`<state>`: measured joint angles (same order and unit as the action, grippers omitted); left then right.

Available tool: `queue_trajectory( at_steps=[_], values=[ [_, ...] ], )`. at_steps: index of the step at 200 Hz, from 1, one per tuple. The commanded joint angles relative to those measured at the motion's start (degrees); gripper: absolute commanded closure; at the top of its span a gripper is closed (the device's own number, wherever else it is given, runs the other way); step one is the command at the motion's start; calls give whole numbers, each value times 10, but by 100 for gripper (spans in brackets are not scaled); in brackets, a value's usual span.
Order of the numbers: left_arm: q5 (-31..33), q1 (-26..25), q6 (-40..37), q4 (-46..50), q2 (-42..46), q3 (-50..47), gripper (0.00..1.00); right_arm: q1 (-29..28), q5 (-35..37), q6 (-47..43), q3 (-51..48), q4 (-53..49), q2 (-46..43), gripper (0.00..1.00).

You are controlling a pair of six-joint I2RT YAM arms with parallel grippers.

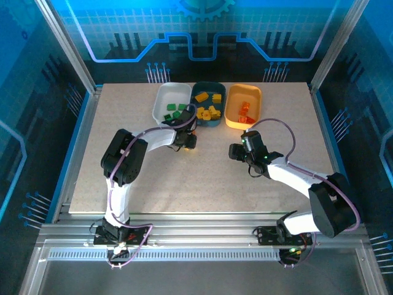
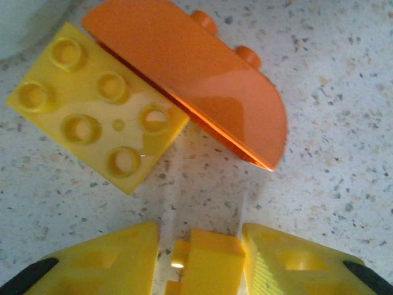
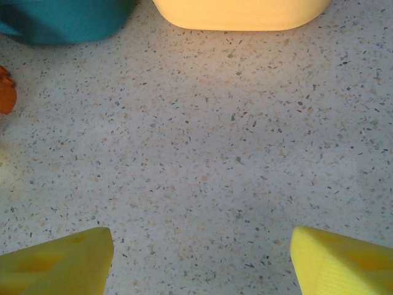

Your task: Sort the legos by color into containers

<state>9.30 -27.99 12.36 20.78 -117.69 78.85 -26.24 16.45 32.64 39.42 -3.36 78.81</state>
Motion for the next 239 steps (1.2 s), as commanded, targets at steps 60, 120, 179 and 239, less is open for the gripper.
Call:
queue_trajectory(
  at_steps=[60, 120, 179, 239],
  values=[
    [32, -25, 0, 39, 24, 14, 71, -8, 3, 5, 10, 6, -1, 23],
    [35, -29, 14, 100, 23, 168, 75, -9, 1, 5, 10, 7, -3, 23],
    [-1, -4, 65, 162, -199, 495, 76, -9, 1, 4, 8, 6, -10, 23],
    [-12, 23, 122, 172, -280, 597, 73, -9, -7, 7, 7, 10, -11, 23]
  ],
)
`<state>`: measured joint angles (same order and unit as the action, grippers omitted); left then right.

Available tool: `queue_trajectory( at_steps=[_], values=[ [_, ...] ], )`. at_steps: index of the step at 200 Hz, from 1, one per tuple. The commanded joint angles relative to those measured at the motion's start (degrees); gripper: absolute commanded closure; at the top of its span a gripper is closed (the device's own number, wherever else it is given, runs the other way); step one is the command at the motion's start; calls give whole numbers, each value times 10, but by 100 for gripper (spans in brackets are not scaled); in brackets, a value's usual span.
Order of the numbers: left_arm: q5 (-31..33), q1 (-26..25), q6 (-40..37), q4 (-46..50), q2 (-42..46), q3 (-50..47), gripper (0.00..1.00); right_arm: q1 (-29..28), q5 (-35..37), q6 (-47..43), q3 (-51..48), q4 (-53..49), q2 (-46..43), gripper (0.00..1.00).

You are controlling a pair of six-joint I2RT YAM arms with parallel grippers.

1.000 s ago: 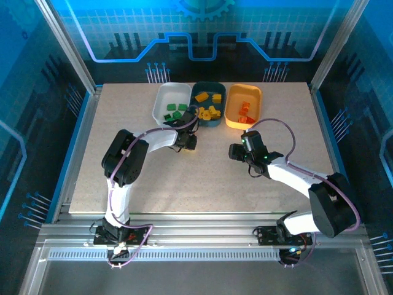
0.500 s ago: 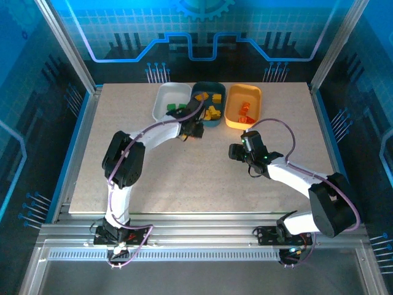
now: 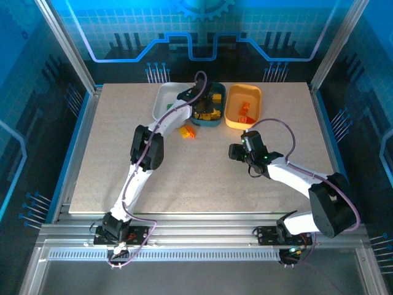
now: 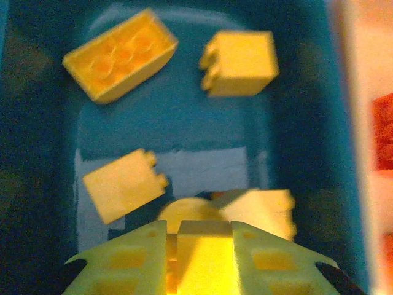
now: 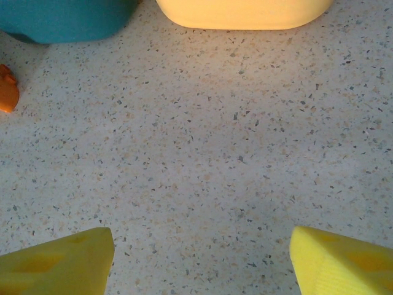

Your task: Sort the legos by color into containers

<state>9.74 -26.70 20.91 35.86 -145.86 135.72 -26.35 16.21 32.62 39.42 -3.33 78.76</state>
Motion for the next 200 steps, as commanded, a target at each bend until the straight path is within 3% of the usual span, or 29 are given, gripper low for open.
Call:
queue_trajectory(
  at_steps=[1, 35, 49, 62, 84, 115, 141, 166, 200],
  values=[
    [-18, 10, 37, 21, 1, 29, 72, -8, -5, 7, 7, 10, -10, 23],
    [-65, 11, 34, 1, 15, 23, 44, -9, -11, 8, 9, 11, -2, 23],
    [-81, 10, 30, -18, 43, 3, 26, -11, -12, 8, 9, 12, 1, 23],
    [-89, 10, 27, -39, 81, -31, 17, -11, -12, 8, 11, 12, 3, 23],
    [-68, 9, 44, -73, 178, -149, 19, -13, -11, 6, 12, 12, 3, 23],
    [0, 9, 87, -159, 320, -399, 32, -15, -13, 6, 14, 10, 3, 23],
    [42, 15, 106, -169, 383, -520, 43, -19, -14, 2, 15, 11, 7, 23],
    [34, 30, 121, -212, 453, -635, 42, -37, -8, -28, 26, 19, 24, 24],
    [-49, 73, 156, -267, 550, -768, 32, -57, -44, -67, 46, 67, 66, 29]
  ],
)
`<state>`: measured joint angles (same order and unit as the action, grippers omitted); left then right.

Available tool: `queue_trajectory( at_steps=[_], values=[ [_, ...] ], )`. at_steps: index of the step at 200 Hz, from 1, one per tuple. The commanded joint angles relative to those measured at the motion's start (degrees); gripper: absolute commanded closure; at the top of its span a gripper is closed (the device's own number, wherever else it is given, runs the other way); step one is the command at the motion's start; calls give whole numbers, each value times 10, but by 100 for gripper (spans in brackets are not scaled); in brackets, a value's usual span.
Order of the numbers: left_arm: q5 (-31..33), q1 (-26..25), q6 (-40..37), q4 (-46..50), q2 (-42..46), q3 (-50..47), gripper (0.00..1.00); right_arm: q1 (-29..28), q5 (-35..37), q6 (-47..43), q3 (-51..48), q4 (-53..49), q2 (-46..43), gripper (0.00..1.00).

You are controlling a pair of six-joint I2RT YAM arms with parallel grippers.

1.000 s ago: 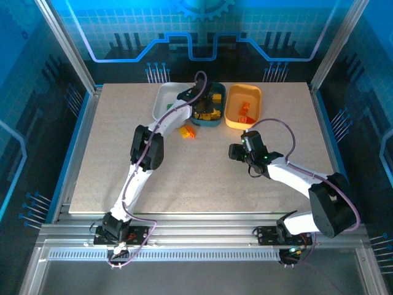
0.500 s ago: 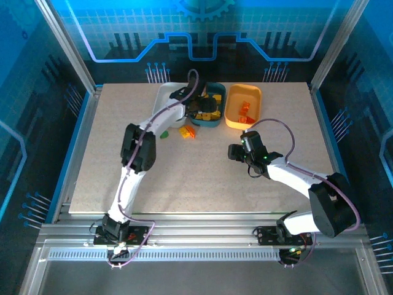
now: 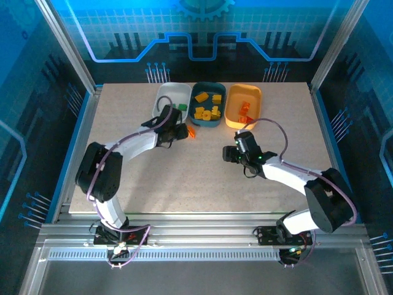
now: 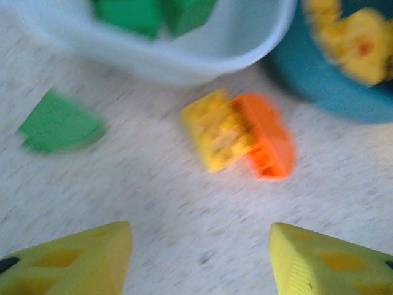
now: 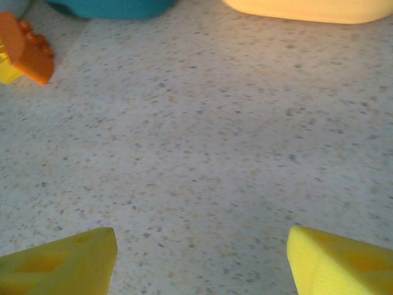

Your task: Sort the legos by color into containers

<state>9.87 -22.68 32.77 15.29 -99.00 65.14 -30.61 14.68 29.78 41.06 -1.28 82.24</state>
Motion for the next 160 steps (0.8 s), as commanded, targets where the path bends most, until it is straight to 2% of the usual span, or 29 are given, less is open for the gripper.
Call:
queue_trajectory(
  at_steps=[1, 10, 28, 57, 85, 120, 160],
  values=[
    [-53, 34, 38, -64, 85, -66, 31, -14, -31, -39, 32, 47, 33, 29],
    [-79, 50, 52, -80, 111, -100, 24, -18, -51, -50, 56, 48, 57, 31],
    [-124, 78, 77, -109, 159, -162, 1, -32, -80, -68, 136, 25, 121, 33],
    [-141, 95, 85, -103, 236, -225, 1, -46, -90, -70, 252, -8, 232, 39],
    [-138, 111, 84, -72, 311, -270, 1, -53, -78, -62, 373, -84, 330, 45],
    [-141, 129, 75, -51, 367, -307, 1, -65, -72, -67, 439, -111, 382, 46],
    [-149, 139, 68, -46, 383, -313, 1, -67, -62, -61, 489, -137, 424, 46]
  ],
)
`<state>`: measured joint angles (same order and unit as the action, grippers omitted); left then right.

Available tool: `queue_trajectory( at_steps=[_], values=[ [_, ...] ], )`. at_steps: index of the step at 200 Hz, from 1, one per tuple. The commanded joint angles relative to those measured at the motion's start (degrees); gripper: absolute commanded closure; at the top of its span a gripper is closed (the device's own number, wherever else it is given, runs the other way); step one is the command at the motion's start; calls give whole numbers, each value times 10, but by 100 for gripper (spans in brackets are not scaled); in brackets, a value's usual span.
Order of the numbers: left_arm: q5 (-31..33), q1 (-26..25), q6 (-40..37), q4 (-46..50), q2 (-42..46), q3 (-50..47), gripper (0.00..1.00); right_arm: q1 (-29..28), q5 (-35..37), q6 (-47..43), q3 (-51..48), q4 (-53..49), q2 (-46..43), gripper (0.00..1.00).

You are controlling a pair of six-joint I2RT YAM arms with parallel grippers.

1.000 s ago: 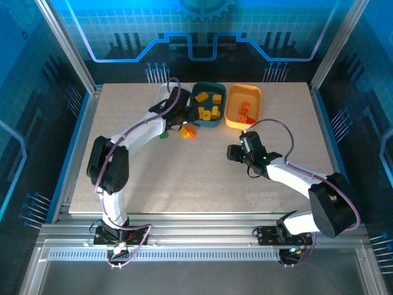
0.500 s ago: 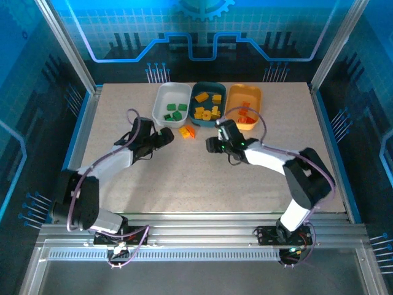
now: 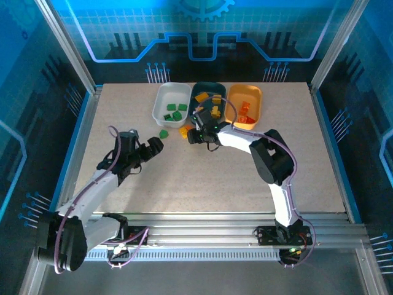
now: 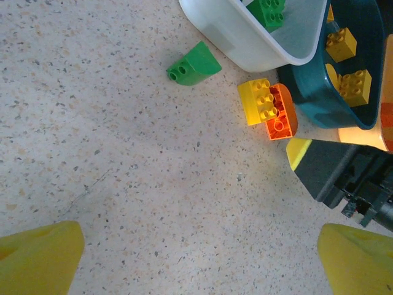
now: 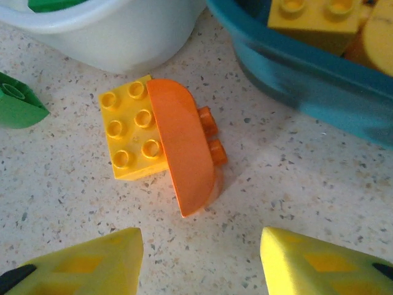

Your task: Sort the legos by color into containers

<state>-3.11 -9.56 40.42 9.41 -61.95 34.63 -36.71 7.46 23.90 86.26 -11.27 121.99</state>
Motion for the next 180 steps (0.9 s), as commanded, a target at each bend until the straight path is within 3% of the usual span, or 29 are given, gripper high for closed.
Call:
queue_trajectory(
  at_steps=[1, 118, 180],
  values=[
    [-19, 8, -9, 12, 13, -8, 1, -6, 10, -2, 40, -38, 27, 46],
    [-33, 23, -18, 14, 19, -10, 1, -9, 31, -10, 147, -87, 106, 58],
    [-33, 24, -17, 15, 18, -9, 1, -16, 44, -21, 114, -67, 73, 71]
  ],
)
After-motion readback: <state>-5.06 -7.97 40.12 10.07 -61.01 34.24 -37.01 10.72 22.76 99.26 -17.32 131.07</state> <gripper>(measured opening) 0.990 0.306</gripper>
